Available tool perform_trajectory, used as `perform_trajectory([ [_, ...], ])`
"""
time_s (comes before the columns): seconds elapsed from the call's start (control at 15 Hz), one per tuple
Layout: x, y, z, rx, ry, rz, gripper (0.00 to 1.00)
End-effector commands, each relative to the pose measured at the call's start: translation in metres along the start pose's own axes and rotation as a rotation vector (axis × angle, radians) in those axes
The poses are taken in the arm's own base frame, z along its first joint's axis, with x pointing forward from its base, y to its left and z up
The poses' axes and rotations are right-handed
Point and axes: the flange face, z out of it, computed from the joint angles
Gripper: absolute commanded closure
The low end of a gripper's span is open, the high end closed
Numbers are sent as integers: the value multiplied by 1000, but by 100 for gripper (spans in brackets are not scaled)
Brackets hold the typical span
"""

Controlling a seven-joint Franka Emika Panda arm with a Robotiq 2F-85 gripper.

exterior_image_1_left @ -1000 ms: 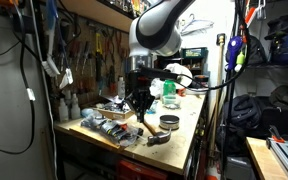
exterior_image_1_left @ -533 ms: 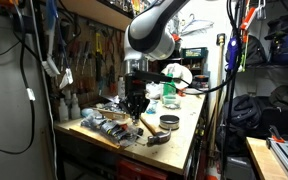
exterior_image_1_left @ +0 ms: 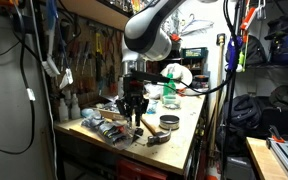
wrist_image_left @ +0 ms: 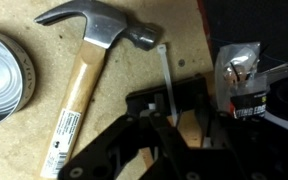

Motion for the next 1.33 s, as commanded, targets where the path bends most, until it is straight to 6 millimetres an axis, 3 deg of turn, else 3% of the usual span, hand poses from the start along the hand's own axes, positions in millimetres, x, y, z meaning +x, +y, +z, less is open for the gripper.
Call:
perform_trajectory([
  [0.0, -3, -4, -3, 14, -23, -14, 33],
  [0.27, -12, -8, -16, 6, 5, -8, 22],
  [0.53, -26, -14, -35, 5, 37, -4, 30],
  [0.73, -31, -26, -46, 27, 72, -27, 31],
  [0.87, -31, -33, -48, 30, 66, -36, 35],
  [1.07, -26, -35, -44, 39, 60, -42, 49],
  [1.13, -24, -35, -41, 47, 54, -47, 46],
  [1.27, -20, -33, -35, 45, 38, -38, 50],
])
